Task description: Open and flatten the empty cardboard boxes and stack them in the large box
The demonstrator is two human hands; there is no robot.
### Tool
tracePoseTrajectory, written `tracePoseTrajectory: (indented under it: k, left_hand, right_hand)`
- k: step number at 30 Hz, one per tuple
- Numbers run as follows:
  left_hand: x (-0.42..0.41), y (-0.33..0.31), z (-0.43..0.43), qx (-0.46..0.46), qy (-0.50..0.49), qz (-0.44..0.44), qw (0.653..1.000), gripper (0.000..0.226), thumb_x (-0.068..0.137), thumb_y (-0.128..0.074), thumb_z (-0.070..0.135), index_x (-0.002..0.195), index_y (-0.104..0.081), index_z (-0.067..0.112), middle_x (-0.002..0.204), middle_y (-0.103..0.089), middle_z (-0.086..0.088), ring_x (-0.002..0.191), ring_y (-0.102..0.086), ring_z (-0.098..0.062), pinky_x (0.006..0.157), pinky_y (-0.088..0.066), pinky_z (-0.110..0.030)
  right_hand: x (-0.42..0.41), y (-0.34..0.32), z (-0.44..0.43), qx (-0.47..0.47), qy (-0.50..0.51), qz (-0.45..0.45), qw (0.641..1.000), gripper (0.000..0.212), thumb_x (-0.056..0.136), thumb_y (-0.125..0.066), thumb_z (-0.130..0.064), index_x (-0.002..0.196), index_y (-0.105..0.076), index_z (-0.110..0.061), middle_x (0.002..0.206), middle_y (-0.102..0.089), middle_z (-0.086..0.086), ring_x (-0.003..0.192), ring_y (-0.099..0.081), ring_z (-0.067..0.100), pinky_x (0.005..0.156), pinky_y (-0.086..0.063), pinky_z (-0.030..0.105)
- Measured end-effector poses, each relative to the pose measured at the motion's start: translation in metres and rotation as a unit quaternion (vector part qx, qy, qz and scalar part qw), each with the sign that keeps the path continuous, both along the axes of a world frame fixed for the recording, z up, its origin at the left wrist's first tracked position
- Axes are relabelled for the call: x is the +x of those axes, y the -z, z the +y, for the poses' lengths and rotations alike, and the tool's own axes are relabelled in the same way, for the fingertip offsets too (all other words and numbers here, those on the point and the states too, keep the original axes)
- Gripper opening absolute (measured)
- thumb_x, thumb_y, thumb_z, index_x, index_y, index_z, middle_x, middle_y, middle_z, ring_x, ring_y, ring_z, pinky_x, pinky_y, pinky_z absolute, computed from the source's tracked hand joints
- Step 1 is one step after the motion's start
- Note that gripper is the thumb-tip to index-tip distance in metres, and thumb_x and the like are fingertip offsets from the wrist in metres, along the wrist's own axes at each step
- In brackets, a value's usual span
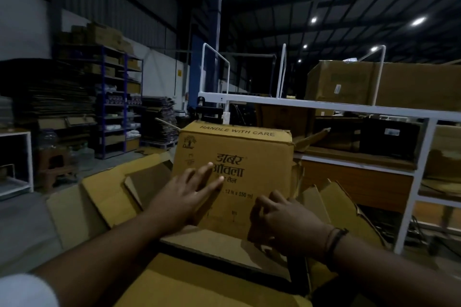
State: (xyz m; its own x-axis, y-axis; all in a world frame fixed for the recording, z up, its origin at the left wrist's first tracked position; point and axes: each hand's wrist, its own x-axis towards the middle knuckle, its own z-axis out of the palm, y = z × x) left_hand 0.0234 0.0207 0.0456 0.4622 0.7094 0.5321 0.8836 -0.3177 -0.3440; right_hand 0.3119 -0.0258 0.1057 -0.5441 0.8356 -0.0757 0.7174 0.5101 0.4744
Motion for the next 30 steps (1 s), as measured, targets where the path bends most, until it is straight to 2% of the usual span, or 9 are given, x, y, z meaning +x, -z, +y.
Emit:
tracePoseTrajectory:
  k: [4,7,10,13,15,19,24,27,30]
  left_hand:
    - [0.012,0.005,0.016,0.02,0.009,0.08,0.997,0.119,0.069,-0.082,0.063,0.164,-0.017,0.032,0.162,-0.024,-0.019,0.135,-0.035,-0.042,0.102,-0.051,-0.055]
    - [0.011,0.003,0.018,0.065,0.04,0.099,0.992,0.106,0.066,-0.082,0.065,0.156,-0.038,0.031,0.153,-0.038,-0.017,0.129,-0.042,-0.038,0.097,-0.052,-0.051]
    - [0.009,-0.006,0.015,0.122,0.074,0.01,0.99,0.081,0.082,-0.066,0.071,0.15,-0.046,0.03,0.155,-0.038,-0.013,0.134,-0.041,-0.037,0.101,-0.05,-0.057]
    - [0.009,-0.031,0.016,0.141,0.058,-0.124,0.98,0.078,0.089,-0.057,0.072,0.152,-0.043,0.028,0.162,-0.028,-0.014,0.14,-0.035,-0.04,0.107,-0.043,-0.062]
    - [0.007,-0.048,0.017,0.128,0.01,-0.185,0.974,0.08,0.09,-0.05,0.075,0.156,-0.035,0.031,0.167,-0.018,-0.012,0.145,-0.027,-0.041,0.112,-0.036,-0.058]
    - [0.003,-0.058,0.024,-0.026,-0.041,-0.239,0.97,0.082,0.092,-0.025,0.085,0.159,-0.028,0.036,0.161,-0.035,-0.003,0.144,-0.028,-0.031,0.11,-0.034,-0.051]
    - [0.007,-0.038,0.023,-0.242,-0.05,-0.188,0.951,0.087,0.086,-0.017,0.09,0.156,-0.034,0.04,0.154,-0.05,0.0,0.143,-0.035,-0.028,0.108,-0.039,-0.049]
    - [0.018,-0.026,0.018,-0.28,-0.064,-0.121,0.95,0.084,0.092,-0.02,0.084,0.162,-0.022,0.037,0.167,-0.031,0.002,0.153,-0.019,-0.03,0.118,-0.027,-0.053]
    - [0.027,-0.025,0.019,-0.262,-0.081,-0.109,0.956,0.084,0.093,-0.017,0.083,0.163,-0.016,0.037,0.164,-0.033,-0.005,0.151,-0.022,-0.031,0.118,-0.025,-0.05]
  right_hand:
    - [-0.009,0.008,0.008,-0.078,-0.007,-0.055,0.995,0.042,0.1,-0.059,-0.038,0.142,-0.051,-0.035,0.145,-0.04,0.002,0.125,-0.04,0.031,0.1,-0.051,0.047]
    - [-0.007,0.0,0.003,-0.073,-0.004,0.019,0.997,0.034,0.101,-0.057,-0.043,0.133,-0.059,-0.031,0.131,-0.054,0.0,0.113,-0.057,0.023,0.091,-0.058,0.041]
    - [0.004,-0.016,-0.002,0.013,-0.042,0.186,0.982,0.04,0.097,-0.061,-0.045,0.134,-0.06,-0.031,0.14,-0.051,-0.004,0.116,-0.054,0.012,0.099,-0.054,0.034]
    - [0.012,-0.034,0.007,0.173,-0.037,0.261,0.949,0.058,0.097,-0.057,-0.051,0.151,-0.042,-0.033,0.157,-0.037,0.003,0.144,-0.036,0.025,0.12,-0.035,0.051]
    - [0.015,-0.046,0.011,0.189,0.013,0.293,0.937,0.067,0.099,-0.052,-0.056,0.157,-0.032,-0.028,0.162,-0.031,0.008,0.149,-0.029,0.028,0.122,-0.032,0.049]
    - [0.024,-0.051,0.024,0.058,0.079,0.395,0.913,0.069,0.101,-0.047,-0.06,0.157,-0.034,-0.021,0.158,-0.04,0.007,0.137,-0.046,0.023,0.11,-0.046,0.04]
    - [0.029,-0.027,0.034,-0.07,0.084,0.403,0.908,0.052,0.103,-0.051,-0.052,0.148,-0.046,-0.025,0.14,-0.058,0.0,0.093,-0.058,0.001,0.072,-0.052,0.018]
    - [0.027,-0.016,0.037,-0.116,0.099,0.368,0.917,0.063,0.103,-0.05,-0.054,0.157,-0.033,-0.025,0.146,-0.056,0.002,0.101,-0.055,0.006,0.064,-0.041,0.014]
    - [0.025,-0.008,0.04,-0.167,0.115,0.388,0.899,0.077,0.102,-0.047,-0.06,0.163,-0.014,-0.027,0.147,-0.057,0.003,0.106,-0.057,0.011,0.07,-0.043,0.019]
